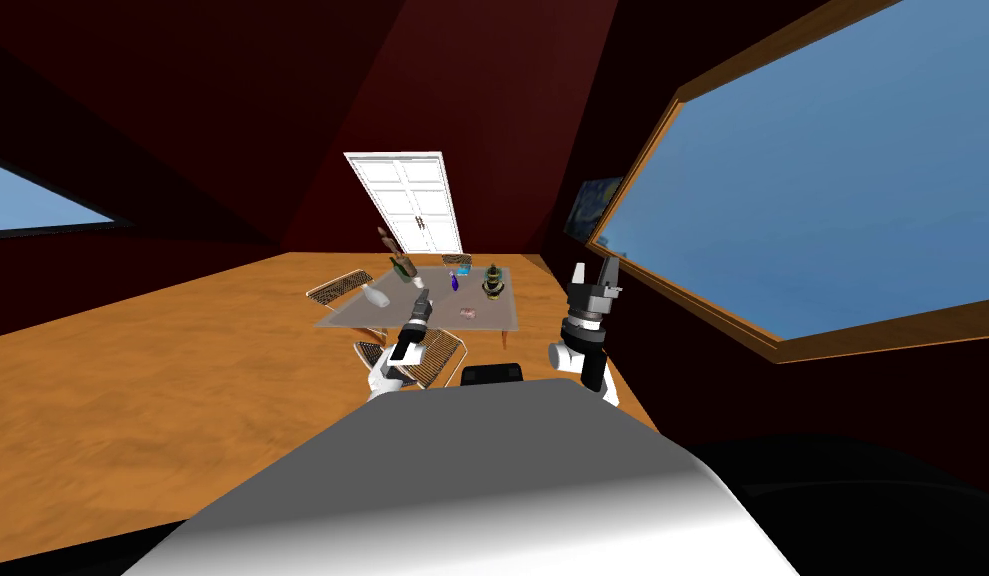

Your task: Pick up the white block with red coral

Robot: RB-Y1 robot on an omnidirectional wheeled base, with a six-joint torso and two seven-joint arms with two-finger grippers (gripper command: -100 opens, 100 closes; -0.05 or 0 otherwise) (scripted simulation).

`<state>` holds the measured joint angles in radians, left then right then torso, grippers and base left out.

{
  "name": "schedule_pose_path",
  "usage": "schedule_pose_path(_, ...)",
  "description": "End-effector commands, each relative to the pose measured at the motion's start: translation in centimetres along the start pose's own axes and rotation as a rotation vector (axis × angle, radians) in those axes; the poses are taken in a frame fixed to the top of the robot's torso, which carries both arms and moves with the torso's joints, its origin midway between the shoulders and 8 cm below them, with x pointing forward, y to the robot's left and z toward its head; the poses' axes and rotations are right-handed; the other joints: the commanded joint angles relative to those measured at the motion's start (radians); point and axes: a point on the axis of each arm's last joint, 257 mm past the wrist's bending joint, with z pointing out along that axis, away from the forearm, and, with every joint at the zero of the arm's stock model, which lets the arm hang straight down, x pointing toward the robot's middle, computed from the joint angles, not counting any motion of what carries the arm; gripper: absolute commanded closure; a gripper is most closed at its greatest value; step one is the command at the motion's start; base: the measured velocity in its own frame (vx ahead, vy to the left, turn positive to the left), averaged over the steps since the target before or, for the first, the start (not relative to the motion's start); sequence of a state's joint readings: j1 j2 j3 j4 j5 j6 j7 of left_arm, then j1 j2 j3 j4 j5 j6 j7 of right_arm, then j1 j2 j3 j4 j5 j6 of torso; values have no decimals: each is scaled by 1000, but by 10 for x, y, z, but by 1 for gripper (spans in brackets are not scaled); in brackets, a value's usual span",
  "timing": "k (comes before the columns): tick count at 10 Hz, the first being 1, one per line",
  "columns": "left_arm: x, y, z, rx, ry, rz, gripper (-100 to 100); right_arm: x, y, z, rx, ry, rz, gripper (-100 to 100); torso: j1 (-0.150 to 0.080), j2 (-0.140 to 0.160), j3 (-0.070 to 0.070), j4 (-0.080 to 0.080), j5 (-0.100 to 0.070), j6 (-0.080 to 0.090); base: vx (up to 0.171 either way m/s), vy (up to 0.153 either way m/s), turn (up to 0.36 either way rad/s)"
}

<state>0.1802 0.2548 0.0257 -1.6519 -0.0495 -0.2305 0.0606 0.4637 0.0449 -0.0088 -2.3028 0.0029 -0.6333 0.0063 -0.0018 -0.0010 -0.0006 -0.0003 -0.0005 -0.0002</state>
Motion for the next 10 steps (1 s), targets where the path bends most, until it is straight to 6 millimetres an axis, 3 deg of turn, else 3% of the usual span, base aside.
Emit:
schedule_pose_path(1, -4, 17, 9, -47, -3, 10, -100, 0, 0, 0, 0, 0, 0, 0, 0, 0, 0, 0, 0, 0, 16, -32, -30)
schedule_pose_path(5, -10, 65, 17, -173, -8, 27, -100, 0, 0, 0, 0, 0, 0, 0, 0, 0, 0, 0, 0, 0, 15, -33, -18)
schedule_pose_path(10, -16, 108, 21, -296, -12, 44, -100, 0, 0, 0, 0, 0, 0, 0, 0, 0, 0, 0, 0, 0, 17, -31, -17)
